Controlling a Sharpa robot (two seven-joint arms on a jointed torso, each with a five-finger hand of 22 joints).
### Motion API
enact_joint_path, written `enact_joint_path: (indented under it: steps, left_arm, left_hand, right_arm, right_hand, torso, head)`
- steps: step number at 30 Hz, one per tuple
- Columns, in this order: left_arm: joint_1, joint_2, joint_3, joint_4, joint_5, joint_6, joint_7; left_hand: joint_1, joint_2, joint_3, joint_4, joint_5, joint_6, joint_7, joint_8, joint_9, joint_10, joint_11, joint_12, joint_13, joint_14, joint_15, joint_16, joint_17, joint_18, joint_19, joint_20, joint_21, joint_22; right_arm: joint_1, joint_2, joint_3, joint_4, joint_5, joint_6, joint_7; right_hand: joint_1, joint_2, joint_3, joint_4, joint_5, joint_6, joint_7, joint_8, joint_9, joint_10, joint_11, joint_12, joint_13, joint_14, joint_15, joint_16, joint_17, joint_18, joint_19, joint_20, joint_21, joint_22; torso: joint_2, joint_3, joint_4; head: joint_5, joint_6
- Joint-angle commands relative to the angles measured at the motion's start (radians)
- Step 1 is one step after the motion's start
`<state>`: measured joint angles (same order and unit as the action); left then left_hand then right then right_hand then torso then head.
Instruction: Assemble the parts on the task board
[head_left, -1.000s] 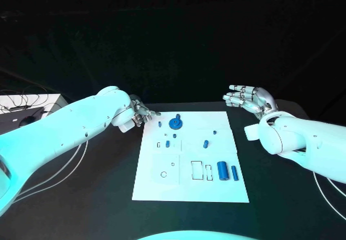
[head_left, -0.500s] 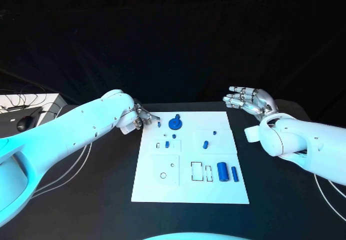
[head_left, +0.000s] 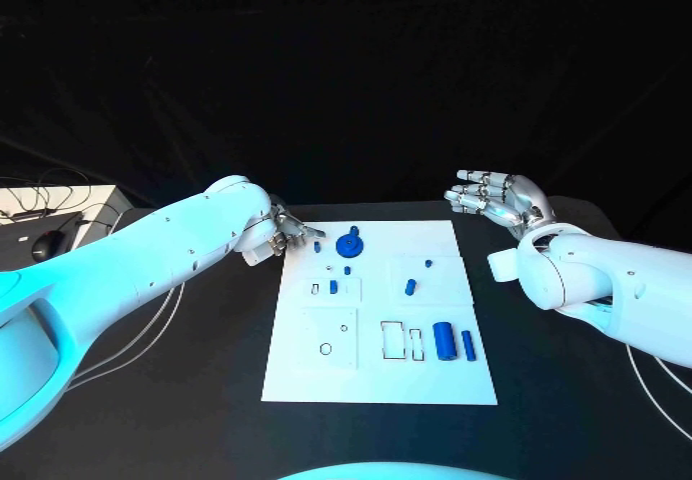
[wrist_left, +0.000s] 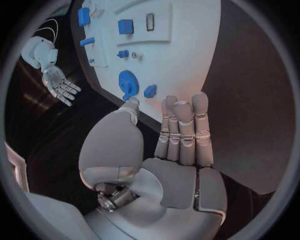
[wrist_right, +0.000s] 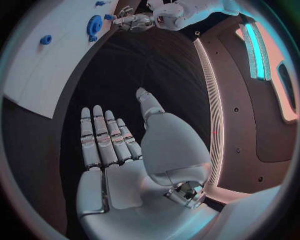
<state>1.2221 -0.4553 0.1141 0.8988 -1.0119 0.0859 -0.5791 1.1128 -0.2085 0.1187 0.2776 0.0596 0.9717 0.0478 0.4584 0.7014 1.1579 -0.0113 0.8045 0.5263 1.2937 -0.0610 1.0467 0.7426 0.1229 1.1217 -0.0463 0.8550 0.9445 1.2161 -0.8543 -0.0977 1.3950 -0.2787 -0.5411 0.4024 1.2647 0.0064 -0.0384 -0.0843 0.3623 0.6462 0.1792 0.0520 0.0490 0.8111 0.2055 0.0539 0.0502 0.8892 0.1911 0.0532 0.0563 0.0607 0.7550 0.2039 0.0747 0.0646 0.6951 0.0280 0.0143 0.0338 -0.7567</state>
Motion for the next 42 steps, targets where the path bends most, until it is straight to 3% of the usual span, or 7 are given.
enact_joint_path:
  steps: [1, 13, 22, 33, 42]
  left_arm:
    - [0.002, 0.0, 0.0, 0.005, 0.015, -0.004, 0.021]
    - [0.003, 0.011, -0.003, -0.001, 0.021, 0.013, 0.024]
    - [0.004, 0.023, -0.02, -0.012, 0.024, 0.028, 0.027]
    - [0.004, 0.026, -0.026, -0.014, 0.034, 0.02, 0.038]
    - [0.004, 0.025, -0.026, -0.016, 0.04, 0.017, 0.043]
  left_hand:
    - [-0.012, 0.001, -0.002, 0.006, 0.002, -0.006, -0.002, 0.009, 0.019, -0.004, -0.008, 0.007, 0.002, 0.0, -0.007, 0.009, 0.001, 0.01, -0.006, -0.005, 0.005, 0.007]
    - [-0.001, 0.01, 0.026, 0.001, 0.003, -0.004, -0.007, 0.023, 0.044, 0.0, -0.011, 0.017, 0.006, -0.001, -0.01, 0.025, 0.004, 0.01, -0.007, -0.006, 0.014, 0.023]
    - [0.008, 0.016, 0.045, -0.011, 0.002, -0.002, -0.007, 0.024, 0.047, 0.002, -0.012, 0.018, 0.006, -0.001, -0.01, 0.029, 0.005, 0.009, -0.008, -0.008, 0.016, 0.027]
    - [0.009, 0.034, 0.123, -0.071, 0.001, 0.003, -0.009, 0.027, 0.058, 0.007, -0.015, 0.021, 0.002, -0.001, -0.012, 0.035, 0.008, 0.003, -0.008, -0.014, 0.017, 0.039]
    - [0.02, 0.048, 0.142, -0.09, 0.001, 0.004, -0.012, 0.029, 0.063, 0.007, -0.017, 0.02, 0.002, -0.001, -0.014, 0.036, 0.008, 0.0, -0.008, -0.017, 0.016, 0.041]
  right_arm:
    - [0.001, 0.001, 0.001, 0.0, -0.008, 0.002, 0.014]
    - [0.001, 0.004, 0.001, -0.002, -0.009, 0.002, 0.012]
    - [0.001, 0.005, 0.001, -0.001, -0.012, 0.001, 0.012]
    - [0.001, 0.005, 0.001, 0.0, -0.013, 0.0, 0.011]
    - [0.001, 0.006, 0.001, -0.001, -0.014, -0.001, 0.01]
  right_hand:
    - [-0.001, 0.0, -0.001, -0.003, 0.006, -0.002, 0.076, -0.005, 0.0, -0.001, 0.005, -0.004, 0.0, -0.006, 0.001, 0.001, -0.001, -0.005, -0.008, 0.0, -0.007, -0.001]
    - [0.0, -0.001, -0.002, -0.003, 0.009, -0.006, 0.077, -0.006, 0.0, -0.006, 0.005, -0.004, 0.0, -0.009, 0.001, 0.001, -0.002, -0.004, -0.01, 0.001, -0.007, -0.002]
    - [0.0, -0.002, -0.002, -0.003, 0.01, -0.008, 0.078, -0.006, 0.0, -0.006, 0.006, -0.004, 0.0, -0.013, 0.001, 0.001, -0.002, -0.004, -0.013, 0.001, -0.007, -0.002]
    - [0.001, -0.001, -0.002, -0.003, 0.011, -0.007, 0.078, -0.006, 0.0, -0.006, 0.006, -0.004, 0.0, -0.016, 0.002, 0.001, -0.002, -0.004, -0.014, 0.001, -0.007, -0.002]
    - [0.001, -0.001, -0.002, -0.003, 0.011, -0.007, 0.078, -0.006, 0.0, -0.006, 0.006, -0.004, 0.0, -0.016, 0.002, 0.001, -0.002, -0.004, -0.014, 0.001, -0.007, -0.002]
  torso:
    - [0.0, 0.0006, 0.0005]
    - [0.0, 0.0006, 0.0001]
    - [0.001, 0.0, -0.001]
    - [-0.001, -0.0003, 0.0011]
    - [0.0, -0.0003, 0.0013]
  head:
    - [-0.001, -0.001]
    - [-0.002, -0.002]
    - [-0.005, -0.004]
    - [-0.008, -0.008]
    - [-0.009, -0.01]
